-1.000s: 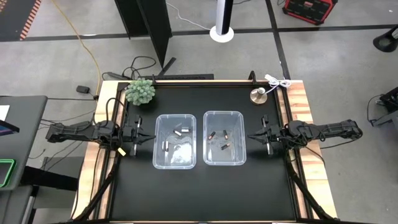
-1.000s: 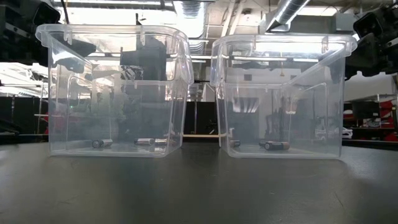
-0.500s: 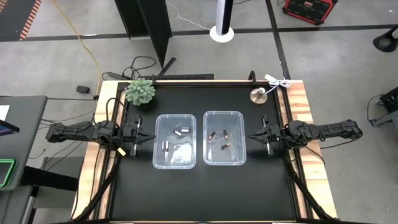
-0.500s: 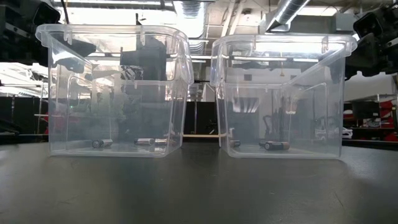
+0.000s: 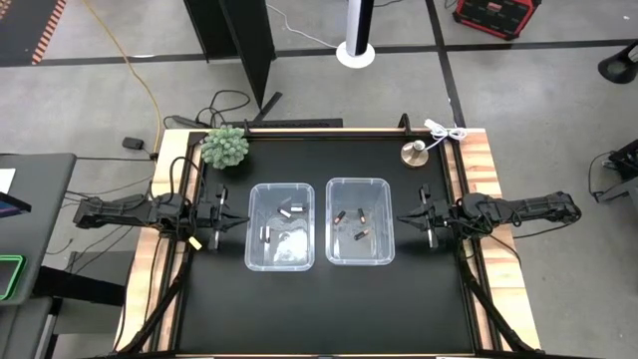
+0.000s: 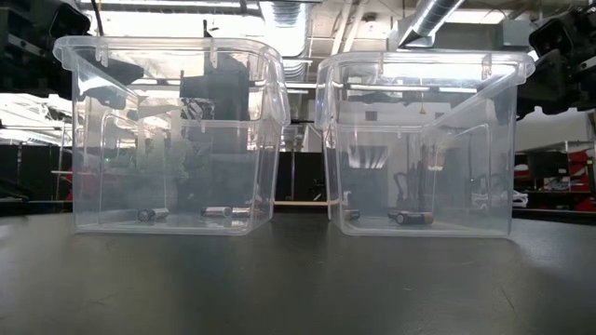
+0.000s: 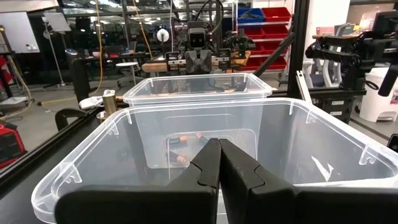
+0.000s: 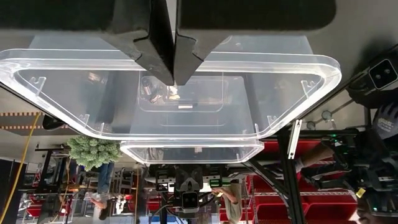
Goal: Sort batteries
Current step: Return to Home Position
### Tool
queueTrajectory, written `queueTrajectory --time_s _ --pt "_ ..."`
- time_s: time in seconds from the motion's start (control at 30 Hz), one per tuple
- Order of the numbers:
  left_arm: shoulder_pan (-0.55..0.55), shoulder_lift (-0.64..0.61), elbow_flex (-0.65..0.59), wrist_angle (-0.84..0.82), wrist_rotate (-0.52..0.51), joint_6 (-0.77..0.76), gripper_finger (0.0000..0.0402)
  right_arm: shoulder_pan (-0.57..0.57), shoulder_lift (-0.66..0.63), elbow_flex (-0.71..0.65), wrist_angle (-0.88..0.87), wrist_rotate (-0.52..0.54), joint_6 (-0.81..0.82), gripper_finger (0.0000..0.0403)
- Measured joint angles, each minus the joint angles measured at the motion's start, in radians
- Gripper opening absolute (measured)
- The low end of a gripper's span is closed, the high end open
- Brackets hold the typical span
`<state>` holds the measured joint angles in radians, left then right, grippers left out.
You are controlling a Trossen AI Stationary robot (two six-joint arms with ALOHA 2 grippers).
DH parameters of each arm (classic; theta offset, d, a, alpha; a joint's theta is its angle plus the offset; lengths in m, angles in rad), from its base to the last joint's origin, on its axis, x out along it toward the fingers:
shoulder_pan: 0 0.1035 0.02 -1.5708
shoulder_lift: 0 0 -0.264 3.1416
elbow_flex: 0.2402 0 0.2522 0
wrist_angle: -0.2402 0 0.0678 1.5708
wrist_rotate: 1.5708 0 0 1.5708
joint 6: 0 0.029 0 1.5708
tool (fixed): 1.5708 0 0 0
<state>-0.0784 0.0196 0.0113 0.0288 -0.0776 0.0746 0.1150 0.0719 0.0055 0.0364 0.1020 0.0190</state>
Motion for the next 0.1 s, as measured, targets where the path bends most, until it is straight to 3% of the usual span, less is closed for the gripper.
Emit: queueTrajectory --time_s 0.1 --pt "0.0 0.0 0.0 0.0 0.0 0.0 0.0 0.0 0.0 0.0 0.0 0.0 0.0 0.0027"
